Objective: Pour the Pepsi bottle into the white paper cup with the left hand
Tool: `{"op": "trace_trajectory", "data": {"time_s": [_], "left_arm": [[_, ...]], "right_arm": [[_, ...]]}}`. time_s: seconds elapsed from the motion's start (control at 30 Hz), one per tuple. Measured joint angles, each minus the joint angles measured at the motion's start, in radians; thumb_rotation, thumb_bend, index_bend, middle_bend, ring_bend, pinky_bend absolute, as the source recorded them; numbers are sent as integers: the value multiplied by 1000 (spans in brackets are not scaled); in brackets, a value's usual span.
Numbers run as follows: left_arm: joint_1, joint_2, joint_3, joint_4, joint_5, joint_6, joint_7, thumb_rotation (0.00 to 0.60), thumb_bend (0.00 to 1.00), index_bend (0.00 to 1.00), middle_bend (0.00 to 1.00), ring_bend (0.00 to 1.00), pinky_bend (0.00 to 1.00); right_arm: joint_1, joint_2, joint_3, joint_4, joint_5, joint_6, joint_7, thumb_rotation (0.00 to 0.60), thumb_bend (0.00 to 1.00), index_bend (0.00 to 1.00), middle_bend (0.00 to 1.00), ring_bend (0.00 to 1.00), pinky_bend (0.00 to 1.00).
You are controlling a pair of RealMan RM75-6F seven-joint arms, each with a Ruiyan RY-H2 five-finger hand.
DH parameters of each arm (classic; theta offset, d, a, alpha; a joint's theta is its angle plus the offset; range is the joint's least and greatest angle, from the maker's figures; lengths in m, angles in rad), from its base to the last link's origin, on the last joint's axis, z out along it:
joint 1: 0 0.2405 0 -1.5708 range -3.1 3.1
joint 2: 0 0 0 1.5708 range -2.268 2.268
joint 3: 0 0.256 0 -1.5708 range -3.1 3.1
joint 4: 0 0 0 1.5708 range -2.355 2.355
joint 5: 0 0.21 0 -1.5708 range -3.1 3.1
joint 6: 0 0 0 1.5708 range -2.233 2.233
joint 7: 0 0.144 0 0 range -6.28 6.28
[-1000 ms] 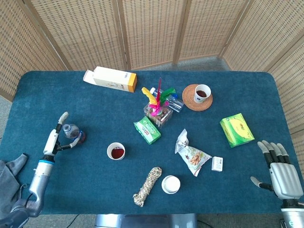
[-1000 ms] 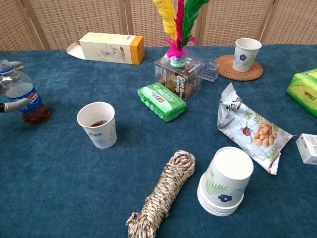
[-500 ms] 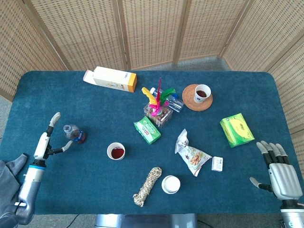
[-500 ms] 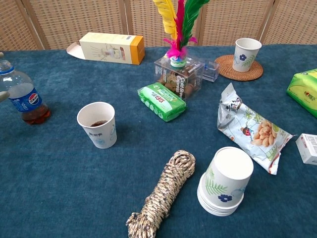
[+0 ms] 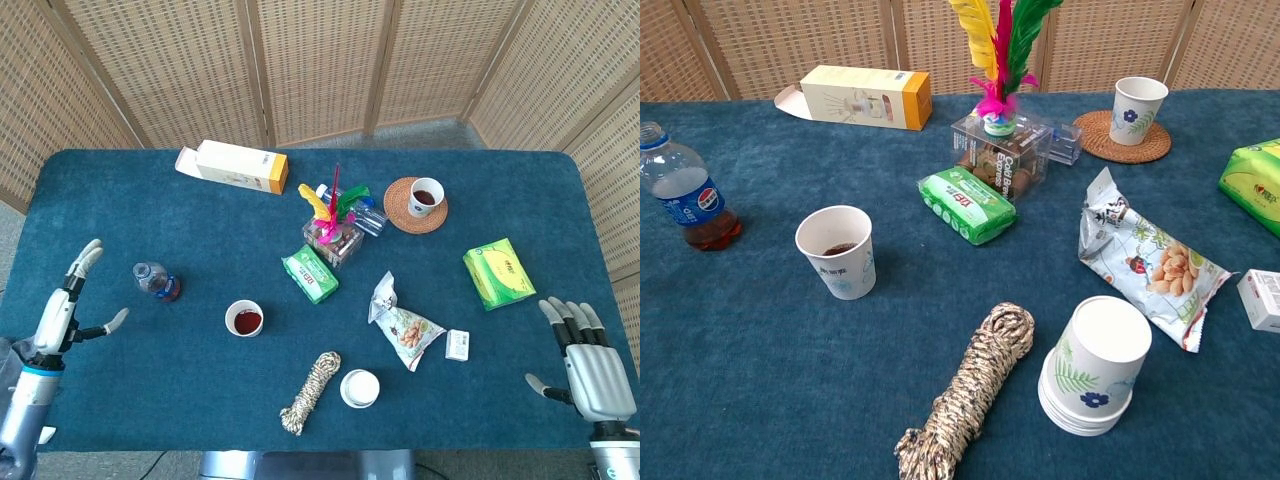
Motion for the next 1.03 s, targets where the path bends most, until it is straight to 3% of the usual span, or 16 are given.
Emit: {"op": "trace_trajectory", "data": {"time_s": [0.33, 0.63, 0.77, 1.03], "left_arm": [[59, 240, 15, -246, -9, 21, 442, 600, 329, 0, 0, 0, 0], [128, 378, 31, -476, -94, -17, 763, 600, 331, 0, 0, 0, 0], [154, 422, 35, -553, -125, -36, 819, 600, 330, 0, 0, 0, 0], [176, 457, 41, -599, -128, -58, 826, 600, 330, 0, 0, 0, 0]], "right_arm": [[2, -7, 9, 4, 22, -4, -19, 600, 27, 0, 0, 0, 0], [3, -15, 19, 3, 41, 2, -56, 600, 27, 0, 0, 0, 0], [3, -19, 26, 3, 52, 6, -68, 600, 25, 0, 0, 0, 0], [5, -34, 35, 17, 62, 13, -91, 600, 26, 0, 0, 0, 0]]}}
